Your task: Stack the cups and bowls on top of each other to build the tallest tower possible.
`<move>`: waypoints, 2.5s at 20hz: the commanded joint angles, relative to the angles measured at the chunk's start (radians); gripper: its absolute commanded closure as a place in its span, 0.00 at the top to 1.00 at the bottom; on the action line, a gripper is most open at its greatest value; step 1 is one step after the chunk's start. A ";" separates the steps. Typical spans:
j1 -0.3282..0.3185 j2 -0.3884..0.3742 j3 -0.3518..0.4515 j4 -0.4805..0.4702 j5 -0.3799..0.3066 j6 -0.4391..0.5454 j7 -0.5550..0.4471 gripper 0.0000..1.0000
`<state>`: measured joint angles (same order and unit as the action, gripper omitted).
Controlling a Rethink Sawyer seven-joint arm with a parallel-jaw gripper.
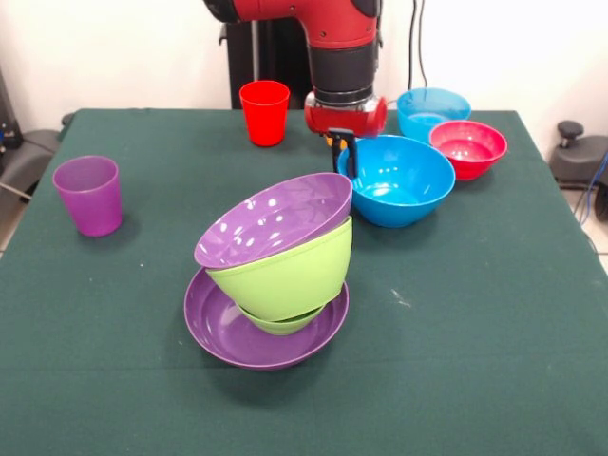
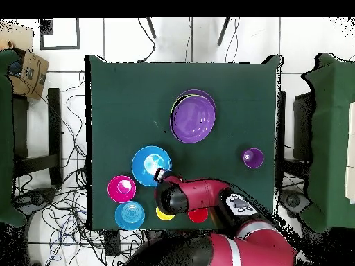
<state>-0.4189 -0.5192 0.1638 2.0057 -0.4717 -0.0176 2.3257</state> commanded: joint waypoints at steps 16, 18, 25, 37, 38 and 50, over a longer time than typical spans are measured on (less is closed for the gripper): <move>-0.047 -0.127 0.197 -0.080 0.137 0.268 0.008 0.00; -0.036 -0.127 0.186 -0.083 0.135 0.268 0.010 0.00; -0.026 -0.155 0.185 -0.092 0.149 0.313 0.005 0.00; -0.098 -0.338 0.293 -0.023 0.255 0.510 -0.055 0.00; -0.115 -0.367 0.311 -0.016 0.271 0.542 -0.070 0.00; -0.264 -0.520 0.469 -0.059 0.406 0.831 -0.190 0.00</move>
<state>-0.6666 -0.9911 0.5270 1.9845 -0.1076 0.6543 2.3257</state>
